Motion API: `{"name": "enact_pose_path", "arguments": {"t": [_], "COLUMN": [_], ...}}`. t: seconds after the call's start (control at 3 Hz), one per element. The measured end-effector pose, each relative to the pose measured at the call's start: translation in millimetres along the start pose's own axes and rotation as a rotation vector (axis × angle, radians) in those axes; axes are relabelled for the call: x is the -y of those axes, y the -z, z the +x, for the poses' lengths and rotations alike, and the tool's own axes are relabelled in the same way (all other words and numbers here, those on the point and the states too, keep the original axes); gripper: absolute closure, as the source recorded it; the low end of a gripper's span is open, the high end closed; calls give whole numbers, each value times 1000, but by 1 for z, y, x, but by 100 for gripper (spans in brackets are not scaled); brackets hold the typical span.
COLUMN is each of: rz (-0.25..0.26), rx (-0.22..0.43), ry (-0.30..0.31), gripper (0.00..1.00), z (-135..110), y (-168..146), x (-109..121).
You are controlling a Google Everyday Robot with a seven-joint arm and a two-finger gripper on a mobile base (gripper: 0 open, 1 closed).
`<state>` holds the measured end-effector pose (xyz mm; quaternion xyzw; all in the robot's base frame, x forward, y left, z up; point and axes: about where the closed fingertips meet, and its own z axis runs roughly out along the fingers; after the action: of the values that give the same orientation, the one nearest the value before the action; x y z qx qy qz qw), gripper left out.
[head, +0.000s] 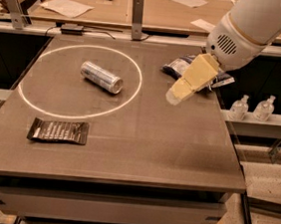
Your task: Place redbull can upright
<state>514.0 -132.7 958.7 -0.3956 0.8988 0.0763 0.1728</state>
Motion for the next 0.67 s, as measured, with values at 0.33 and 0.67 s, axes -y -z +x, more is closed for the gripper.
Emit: {"name": "enact_pose_path", "arguments": {"t": [0.33, 0.67], "rz": [27, 70], "rx": [-35, -88], "ry": [-54, -49], "gripper": [0, 0], "z": [-17, -39], "y": [-21, -50], "x": [-6, -10]}}
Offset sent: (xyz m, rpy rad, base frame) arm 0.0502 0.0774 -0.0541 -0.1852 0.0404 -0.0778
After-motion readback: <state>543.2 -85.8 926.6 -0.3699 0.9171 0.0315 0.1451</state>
